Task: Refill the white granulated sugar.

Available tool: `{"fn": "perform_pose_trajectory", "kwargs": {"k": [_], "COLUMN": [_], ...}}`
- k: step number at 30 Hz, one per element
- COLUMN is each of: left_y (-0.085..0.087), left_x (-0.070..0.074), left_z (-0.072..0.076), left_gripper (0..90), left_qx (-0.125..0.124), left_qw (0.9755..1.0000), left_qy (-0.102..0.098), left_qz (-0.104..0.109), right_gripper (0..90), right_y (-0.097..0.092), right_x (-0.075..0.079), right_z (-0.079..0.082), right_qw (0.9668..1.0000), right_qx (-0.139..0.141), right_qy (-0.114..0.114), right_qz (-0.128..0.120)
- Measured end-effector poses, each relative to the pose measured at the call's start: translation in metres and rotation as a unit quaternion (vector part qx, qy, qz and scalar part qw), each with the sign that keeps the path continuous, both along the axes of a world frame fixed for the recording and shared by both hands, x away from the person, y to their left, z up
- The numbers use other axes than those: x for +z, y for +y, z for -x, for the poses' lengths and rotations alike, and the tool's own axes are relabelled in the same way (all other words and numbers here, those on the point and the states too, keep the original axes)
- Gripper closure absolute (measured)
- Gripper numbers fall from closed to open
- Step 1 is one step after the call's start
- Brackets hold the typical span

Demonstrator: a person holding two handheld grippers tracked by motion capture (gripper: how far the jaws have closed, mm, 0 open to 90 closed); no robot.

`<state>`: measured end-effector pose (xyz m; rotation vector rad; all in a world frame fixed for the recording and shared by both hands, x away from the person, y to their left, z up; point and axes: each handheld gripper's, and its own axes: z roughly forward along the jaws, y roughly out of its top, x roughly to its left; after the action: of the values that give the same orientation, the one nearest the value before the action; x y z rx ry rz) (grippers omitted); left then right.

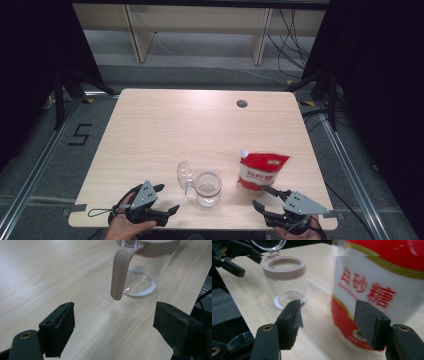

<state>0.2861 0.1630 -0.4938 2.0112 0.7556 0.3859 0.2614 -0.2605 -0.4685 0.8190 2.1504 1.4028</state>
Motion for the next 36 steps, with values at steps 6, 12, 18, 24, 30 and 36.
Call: {"fn": "perform_pose_trajectory", "kwargs": {"k": [6, 12, 18, 24, 30, 36], "left_y": [0.000, 0.000, -0.003, -0.004, -0.003, -0.003], "left_x": [0.000, -0.001, -0.002, -0.003, -0.004, -0.004], "left_z": [0.001, 0.001, 0.001, 0.001, 0.001, 0.000], "left_gripper": [17.0, 16.9, 16.9, 16.9, 16.9, 16.9], "left_qx": [0.003, 0.005, 0.003, 0.000, -0.006, -0.003], "left_qw": [1.0000, 0.9999, 0.9999, 0.9999, 0.9997, 0.9997], "left_qy": [0.008, 0.009, 0.012, 0.011, 0.013, 0.016], "left_qz": [-0.002, -0.006, 0.001, -0.006, -0.019, -0.020], "right_gripper": [38.7, 38.0, 33.5, 28.9, 28.5, 28.4], "right_y": [-0.013, -0.023, -0.033, -0.034, -0.037, -0.037], "right_x": [-0.002, -0.005, -0.009, -0.013, -0.014, -0.014], "right_z": [-0.002, -0.007, -0.017, -0.030, -0.040, -0.050], "right_qw": [0.9997, 0.9987, 0.9969, 0.9969, 0.9974, 0.9980], "right_qx": [-0.023, -0.048, -0.073, -0.074, -0.068, -0.054], "right_qy": [0.010, 0.020, 0.027, 0.025, 0.021, 0.021], "right_qz": [0.004, 0.001, -0.003, -0.005, -0.014, -0.027]}}
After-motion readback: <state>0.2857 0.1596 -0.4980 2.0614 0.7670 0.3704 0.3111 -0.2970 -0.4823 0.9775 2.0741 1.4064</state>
